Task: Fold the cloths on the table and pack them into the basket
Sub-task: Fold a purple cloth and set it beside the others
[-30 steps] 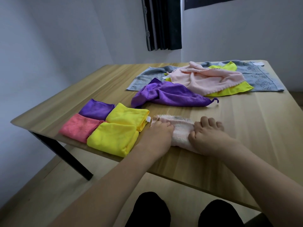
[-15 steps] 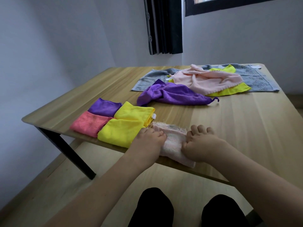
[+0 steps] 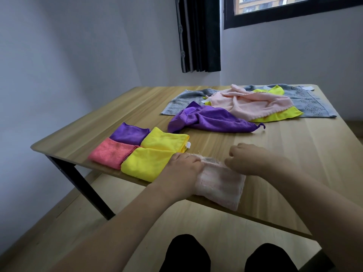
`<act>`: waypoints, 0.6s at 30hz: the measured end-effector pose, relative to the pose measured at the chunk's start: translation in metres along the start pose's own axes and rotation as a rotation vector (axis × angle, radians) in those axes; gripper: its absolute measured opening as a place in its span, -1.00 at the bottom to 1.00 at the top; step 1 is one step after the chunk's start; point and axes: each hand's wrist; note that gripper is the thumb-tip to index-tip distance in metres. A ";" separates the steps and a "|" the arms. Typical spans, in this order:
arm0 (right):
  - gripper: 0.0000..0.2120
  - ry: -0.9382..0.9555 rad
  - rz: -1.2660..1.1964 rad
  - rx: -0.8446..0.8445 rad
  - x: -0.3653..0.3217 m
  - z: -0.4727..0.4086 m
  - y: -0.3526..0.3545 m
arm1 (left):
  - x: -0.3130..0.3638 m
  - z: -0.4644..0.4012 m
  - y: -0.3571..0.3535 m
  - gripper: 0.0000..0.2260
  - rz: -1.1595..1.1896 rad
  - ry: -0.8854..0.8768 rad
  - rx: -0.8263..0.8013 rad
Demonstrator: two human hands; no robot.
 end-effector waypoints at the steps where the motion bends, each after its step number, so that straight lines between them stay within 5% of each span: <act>1: -0.60 -0.020 -0.030 0.052 0.005 -0.007 0.000 | -0.002 -0.005 0.001 -0.62 0.010 0.013 0.019; 12: -0.62 -0.231 -0.128 0.418 0.047 -0.098 -0.016 | -0.037 -0.112 0.001 -0.59 -0.014 0.180 -0.029; 18: -0.54 -0.451 -0.155 0.404 0.071 -0.128 -0.036 | -0.042 -0.162 -0.013 -0.57 0.287 0.259 -0.192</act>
Point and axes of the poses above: each hand's wrist, its own z-axis away from the middle knuckle, its own y-axis out of the back of the hand, x = y × z, and after that the axes turned 6 degrees about x, right-handed
